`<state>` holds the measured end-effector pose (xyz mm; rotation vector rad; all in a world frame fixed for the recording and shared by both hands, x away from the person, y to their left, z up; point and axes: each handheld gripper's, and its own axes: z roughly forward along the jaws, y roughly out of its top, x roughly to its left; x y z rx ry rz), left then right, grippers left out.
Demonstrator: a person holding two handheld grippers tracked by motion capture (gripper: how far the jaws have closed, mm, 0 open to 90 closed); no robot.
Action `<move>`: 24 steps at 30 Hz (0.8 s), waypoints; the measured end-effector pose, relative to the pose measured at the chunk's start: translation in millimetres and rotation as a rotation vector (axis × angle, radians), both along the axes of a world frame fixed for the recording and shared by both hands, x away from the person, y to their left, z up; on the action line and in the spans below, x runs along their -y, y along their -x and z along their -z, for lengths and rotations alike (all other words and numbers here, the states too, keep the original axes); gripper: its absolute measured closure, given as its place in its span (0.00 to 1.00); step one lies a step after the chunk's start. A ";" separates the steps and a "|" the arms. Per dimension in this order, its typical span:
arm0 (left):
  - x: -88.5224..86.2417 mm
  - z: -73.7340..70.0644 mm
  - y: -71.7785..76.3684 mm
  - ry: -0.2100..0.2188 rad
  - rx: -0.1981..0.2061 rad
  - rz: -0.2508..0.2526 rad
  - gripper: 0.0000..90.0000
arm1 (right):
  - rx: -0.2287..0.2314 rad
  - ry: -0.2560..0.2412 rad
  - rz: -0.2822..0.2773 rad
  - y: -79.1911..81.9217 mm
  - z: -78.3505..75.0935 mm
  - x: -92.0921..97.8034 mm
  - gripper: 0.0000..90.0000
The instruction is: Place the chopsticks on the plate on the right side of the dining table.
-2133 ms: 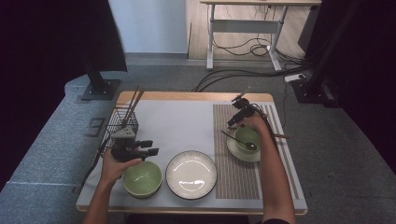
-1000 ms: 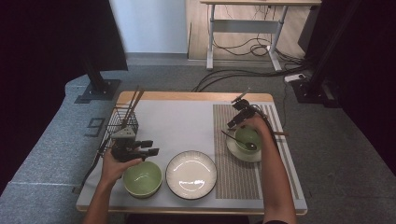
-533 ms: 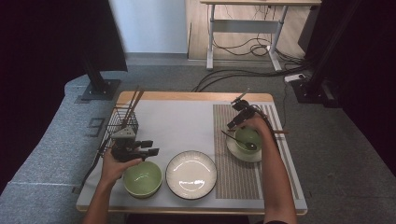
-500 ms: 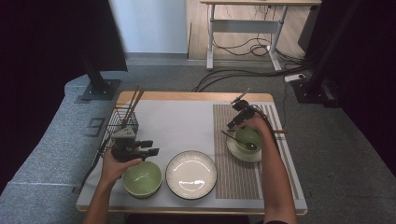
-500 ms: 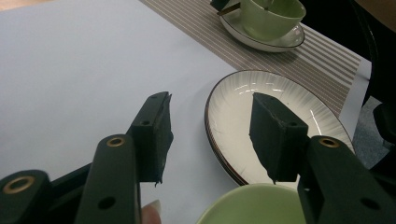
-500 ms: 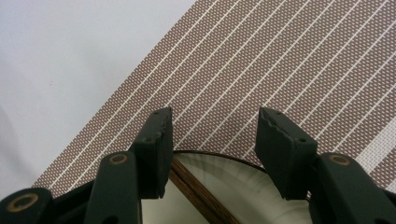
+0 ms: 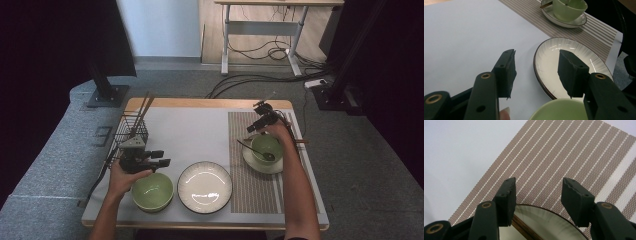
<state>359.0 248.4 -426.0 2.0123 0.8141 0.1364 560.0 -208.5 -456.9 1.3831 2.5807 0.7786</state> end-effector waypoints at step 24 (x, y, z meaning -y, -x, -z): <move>1.5 -1.9 0.5 0.004 0.005 0.006 0.54 | 0.029 -0.032 0.085 15.5 -9.7 30.0 0.50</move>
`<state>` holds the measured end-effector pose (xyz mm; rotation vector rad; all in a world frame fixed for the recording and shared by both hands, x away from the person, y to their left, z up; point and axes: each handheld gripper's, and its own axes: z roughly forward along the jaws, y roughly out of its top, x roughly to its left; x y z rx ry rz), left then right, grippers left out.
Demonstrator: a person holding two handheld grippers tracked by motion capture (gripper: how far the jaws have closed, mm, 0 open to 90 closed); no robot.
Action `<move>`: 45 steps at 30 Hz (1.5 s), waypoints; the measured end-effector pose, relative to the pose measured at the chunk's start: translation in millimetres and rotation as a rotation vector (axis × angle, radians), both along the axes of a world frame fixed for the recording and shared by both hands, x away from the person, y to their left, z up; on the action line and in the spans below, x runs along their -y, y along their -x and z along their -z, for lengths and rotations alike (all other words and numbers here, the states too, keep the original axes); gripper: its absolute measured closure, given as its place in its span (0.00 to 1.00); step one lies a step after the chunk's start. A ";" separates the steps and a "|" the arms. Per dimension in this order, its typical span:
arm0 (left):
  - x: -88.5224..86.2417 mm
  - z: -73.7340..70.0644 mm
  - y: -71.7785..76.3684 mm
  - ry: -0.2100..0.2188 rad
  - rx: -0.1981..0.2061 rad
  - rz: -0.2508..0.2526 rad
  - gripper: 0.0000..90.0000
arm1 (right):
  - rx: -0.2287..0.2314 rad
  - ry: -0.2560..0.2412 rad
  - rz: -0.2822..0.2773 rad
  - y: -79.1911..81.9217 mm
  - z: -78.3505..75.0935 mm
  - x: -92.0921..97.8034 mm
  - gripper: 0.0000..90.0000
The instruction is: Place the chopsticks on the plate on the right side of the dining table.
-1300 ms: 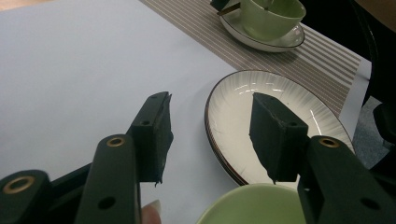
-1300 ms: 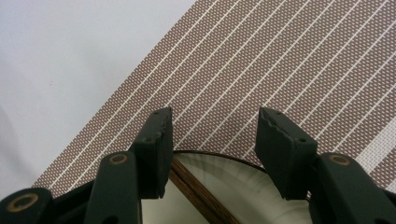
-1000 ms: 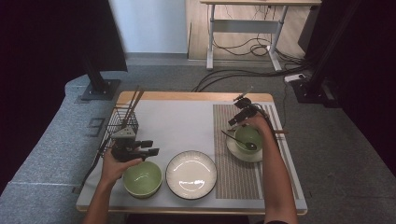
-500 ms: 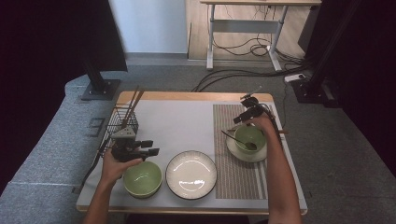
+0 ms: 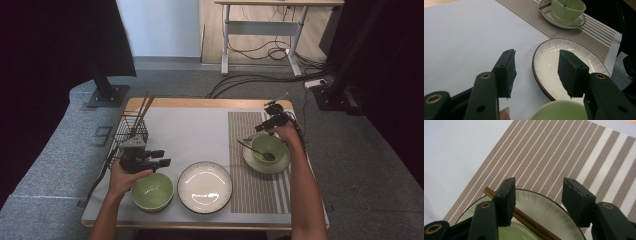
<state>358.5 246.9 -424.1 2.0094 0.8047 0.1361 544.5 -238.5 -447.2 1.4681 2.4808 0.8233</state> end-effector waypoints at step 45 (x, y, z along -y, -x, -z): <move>2.3 -1.3 1.1 0.001 0.004 0.002 0.54 | 0.025 -0.007 0.126 27.5 -5.5 59.6 0.49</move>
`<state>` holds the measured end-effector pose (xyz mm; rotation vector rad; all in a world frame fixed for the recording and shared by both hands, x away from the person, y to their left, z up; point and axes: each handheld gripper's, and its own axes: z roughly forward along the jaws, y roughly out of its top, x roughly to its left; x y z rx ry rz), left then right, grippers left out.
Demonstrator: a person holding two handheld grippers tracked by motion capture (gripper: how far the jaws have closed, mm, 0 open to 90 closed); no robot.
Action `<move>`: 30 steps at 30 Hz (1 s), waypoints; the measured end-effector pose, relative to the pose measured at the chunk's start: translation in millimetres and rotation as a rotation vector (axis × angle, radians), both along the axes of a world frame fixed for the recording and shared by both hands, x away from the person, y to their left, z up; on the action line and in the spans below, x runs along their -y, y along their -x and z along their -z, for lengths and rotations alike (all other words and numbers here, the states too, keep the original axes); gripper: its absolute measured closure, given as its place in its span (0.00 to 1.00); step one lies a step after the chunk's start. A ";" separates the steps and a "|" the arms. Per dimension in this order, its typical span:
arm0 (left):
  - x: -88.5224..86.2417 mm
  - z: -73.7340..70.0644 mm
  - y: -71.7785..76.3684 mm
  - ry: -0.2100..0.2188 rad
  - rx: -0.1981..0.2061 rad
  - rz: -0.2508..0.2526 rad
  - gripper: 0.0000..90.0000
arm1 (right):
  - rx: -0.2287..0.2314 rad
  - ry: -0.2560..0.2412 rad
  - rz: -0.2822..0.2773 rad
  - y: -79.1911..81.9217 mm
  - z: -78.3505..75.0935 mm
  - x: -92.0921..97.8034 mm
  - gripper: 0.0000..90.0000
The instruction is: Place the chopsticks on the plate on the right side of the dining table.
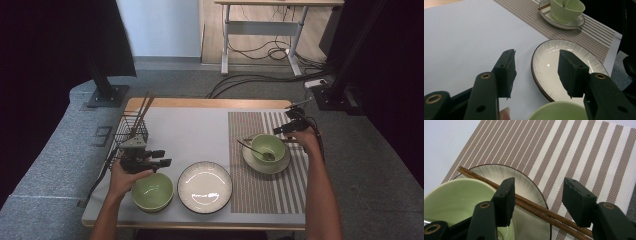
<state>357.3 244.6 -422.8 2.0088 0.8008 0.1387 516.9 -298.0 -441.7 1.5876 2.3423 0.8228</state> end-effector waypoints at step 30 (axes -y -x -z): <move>2.1 1.5 -0.9 -0.007 -0.003 0.000 0.54 | -0.011 -0.021 0.085 15.2 8.1 32.5 0.46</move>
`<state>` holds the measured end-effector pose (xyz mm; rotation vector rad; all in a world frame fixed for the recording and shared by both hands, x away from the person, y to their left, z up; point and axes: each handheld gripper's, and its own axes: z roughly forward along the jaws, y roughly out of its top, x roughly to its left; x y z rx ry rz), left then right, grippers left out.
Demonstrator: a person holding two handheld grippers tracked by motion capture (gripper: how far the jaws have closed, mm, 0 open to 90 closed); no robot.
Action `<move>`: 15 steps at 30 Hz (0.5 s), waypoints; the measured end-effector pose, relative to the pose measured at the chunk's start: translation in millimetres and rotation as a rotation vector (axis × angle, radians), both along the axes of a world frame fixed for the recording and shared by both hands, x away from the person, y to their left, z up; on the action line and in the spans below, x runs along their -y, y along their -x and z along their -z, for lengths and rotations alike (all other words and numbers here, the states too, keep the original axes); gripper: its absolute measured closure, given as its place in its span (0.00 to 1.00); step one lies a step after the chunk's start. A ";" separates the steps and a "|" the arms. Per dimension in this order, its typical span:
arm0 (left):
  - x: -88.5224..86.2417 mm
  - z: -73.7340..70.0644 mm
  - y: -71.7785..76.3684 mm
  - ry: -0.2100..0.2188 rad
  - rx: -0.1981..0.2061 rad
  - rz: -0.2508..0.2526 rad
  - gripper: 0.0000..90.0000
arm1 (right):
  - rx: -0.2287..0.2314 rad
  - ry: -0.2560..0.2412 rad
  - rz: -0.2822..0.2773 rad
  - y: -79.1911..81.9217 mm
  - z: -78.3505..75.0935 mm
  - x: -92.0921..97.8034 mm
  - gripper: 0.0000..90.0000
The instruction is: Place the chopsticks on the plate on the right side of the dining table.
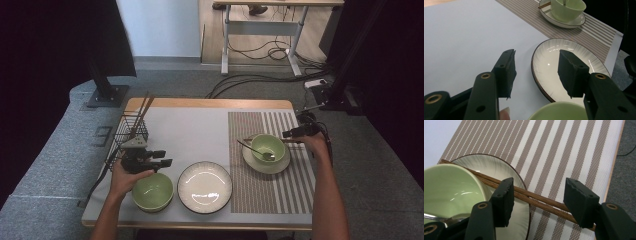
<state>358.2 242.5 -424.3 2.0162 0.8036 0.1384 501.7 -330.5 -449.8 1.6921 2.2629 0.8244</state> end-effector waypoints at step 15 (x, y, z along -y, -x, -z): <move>1.2 -0.7 0.5 -0.003 0.002 0.001 0.54 | 0.006 -0.009 0.031 9.2 4.2 11.3 0.45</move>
